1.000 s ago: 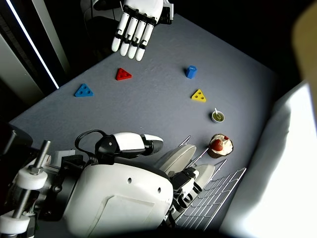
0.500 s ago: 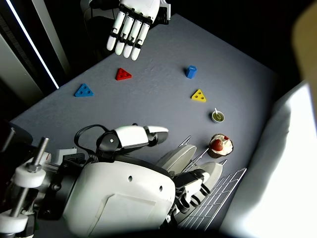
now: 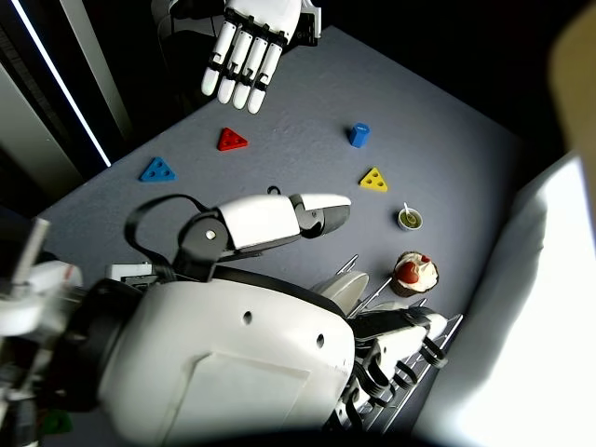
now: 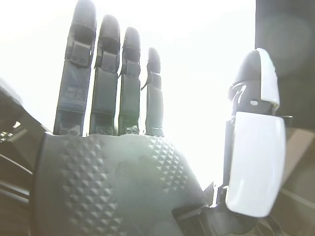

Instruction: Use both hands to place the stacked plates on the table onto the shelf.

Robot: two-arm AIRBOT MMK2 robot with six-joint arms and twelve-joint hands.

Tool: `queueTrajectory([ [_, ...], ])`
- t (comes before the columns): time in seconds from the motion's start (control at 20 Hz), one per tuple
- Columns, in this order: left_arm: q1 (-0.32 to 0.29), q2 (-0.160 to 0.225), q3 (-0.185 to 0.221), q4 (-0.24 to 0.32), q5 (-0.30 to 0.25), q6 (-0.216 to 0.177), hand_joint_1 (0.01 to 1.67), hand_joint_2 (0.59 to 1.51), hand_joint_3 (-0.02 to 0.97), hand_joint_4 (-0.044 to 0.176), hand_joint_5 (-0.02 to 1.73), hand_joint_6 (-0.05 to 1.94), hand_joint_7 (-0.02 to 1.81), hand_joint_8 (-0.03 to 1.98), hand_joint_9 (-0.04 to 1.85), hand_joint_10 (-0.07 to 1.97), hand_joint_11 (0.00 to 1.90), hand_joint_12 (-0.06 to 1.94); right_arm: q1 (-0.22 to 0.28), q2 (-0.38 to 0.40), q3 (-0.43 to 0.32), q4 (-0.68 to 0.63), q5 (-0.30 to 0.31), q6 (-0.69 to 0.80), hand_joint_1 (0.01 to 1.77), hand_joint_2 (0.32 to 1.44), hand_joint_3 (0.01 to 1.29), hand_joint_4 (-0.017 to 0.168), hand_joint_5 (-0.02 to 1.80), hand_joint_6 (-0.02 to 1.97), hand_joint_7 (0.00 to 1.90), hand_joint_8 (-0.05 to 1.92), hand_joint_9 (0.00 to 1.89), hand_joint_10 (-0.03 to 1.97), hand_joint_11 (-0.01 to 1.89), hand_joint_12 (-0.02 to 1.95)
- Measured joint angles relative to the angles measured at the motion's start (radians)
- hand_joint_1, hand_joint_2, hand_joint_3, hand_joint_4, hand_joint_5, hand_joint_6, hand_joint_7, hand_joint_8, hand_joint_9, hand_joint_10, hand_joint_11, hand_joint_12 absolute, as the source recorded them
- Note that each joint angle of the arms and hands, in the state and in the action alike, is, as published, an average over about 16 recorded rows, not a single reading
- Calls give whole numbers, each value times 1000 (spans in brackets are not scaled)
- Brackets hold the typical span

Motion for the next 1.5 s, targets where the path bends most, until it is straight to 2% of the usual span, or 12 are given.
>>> queueTrajectory([
  [0.3, 0, 0, -2, 0, 2, 0, 128, 961, -7, -2, 105, 12, 131, 1, 131, 4, 129, 20, 12, 31, -14, -273, 136, 119, 618, 943, 16, 50, 407, 4, 525, 14, 563, 10, 638, 16],
  [0.5, 0, 1, -4, 1, 5, 0, 121, 962, -7, -2, 102, 12, 134, 1, 131, 4, 125, 20, -8, 60, -19, -483, 269, 202, 547, 951, 16, 37, 346, 5, 452, 13, 480, 10, 555, 12],
  [0.65, 0, 2, -6, 1, 7, 0, 114, 962, -7, -3, 101, 11, 138, 1, 136, 4, 127, 20, -41, 90, -26, -608, 382, 246, 508, 950, 16, 28, 312, 5, 404, 13, 420, 11, 487, 11],
  [0.8, 0, 2, -7, 1, 10, 0, 107, 962, -6, -2, 104, 10, 144, 2, 142, 5, 130, 20, -95, 131, -39, -693, 491, 271, 479, 941, 16, 16, 286, 6, 364, 14, 375, 11, 434, 11],
  [1.0, -1, 3, -10, 0, 14, 0, 100, 963, -6, -2, 111, 10, 152, 2, 152, 5, 138, 20, -193, 195, -68, -768, 621, 279, 472, 922, 16, 0, 272, 6, 335, 14, 338, 11, 387, 11],
  [1.15, -1, 4, -11, -2, 16, 0, 95, 963, -6, -2, 116, 11, 155, 2, 156, 5, 144, 20, -265, 235, -98, -800, 706, 268, 486, 906, 16, -2, 279, 6, 328, 14, 323, 11, 370, 11],
  [1.35, -1, 4, -14, -4, 18, 0, 92, 964, -6, -2, 123, 11, 159, 2, 161, 6, 149, 20, -356, 267, -134, -838, 797, 238, 500, 890, 16, -1, 287, 6, 331, 14, 323, 11, 368, 11],
  [1.5, -1, 4, -15, -5, 19, 0, 90, 964, -6, -2, 125, 11, 160, 2, 161, 5, 149, 20, -405, 280, -152, -859, 838, 217, 506, 884, 15, 0, 290, 5, 336, 14, 328, 11, 370, 11],
])
